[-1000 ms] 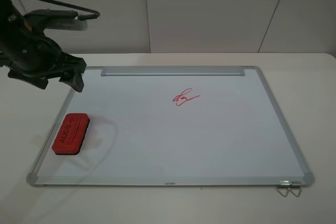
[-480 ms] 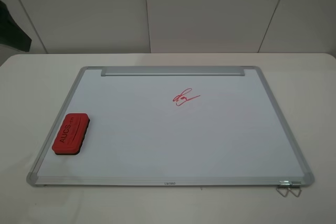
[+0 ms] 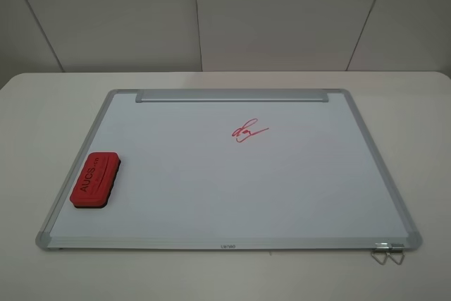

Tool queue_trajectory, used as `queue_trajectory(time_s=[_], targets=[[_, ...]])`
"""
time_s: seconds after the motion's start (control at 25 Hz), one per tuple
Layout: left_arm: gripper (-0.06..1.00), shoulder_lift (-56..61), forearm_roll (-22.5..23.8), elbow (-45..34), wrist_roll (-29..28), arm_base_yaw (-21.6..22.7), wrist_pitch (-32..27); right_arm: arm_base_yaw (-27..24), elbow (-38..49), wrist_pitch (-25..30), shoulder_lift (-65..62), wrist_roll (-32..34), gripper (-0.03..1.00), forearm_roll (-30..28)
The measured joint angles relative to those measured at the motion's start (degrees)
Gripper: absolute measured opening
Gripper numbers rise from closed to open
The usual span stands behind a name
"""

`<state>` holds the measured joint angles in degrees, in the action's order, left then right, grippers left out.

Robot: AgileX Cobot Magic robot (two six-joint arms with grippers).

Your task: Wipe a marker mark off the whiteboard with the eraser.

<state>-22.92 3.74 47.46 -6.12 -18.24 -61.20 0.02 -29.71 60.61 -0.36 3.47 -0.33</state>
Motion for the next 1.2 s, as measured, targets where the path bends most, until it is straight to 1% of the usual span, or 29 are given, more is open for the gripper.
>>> queue_trajectory(time_s=[0.08,0.2,0.32,0.44,0.48,0.88,1.2], targets=[[0.76,2.96,-0.32,-2.13,0.13,0.0,-1.17,0.0,0.0,0.0,0.0,0.0,0.83,0.0],[0.76,5.79,-0.85,-7.17,0.89,0.0,-1.24,0.0,0.0,0.0,0.0,0.0,0.83,0.0],[0.76,8.12,-1.44,-12.95,2.36,0.0,-0.8,0.0,0.0,0.0,0.0,0.0,0.83,0.0],[0.76,10.61,-3.17,-17.21,3.78,0.0,0.25,0.0,0.0,0.0,0.0,0.0,0.83,0.0],[0.76,11.6,-3.74,-17.74,3.94,0.0,0.4,0.0,0.0,0.0,0.0,0.0,0.83,0.0],[0.76,21.85,-4.09,-18.64,4.46,0.0,0.57,0.0,0.0,0.0,0.0,0.0,0.83,0.33],[0.76,23.24,-4.09,-18.64,4.62,0.0,0.57,0.0,0.0,0.0,0.0,0.0,0.83,0.33]])
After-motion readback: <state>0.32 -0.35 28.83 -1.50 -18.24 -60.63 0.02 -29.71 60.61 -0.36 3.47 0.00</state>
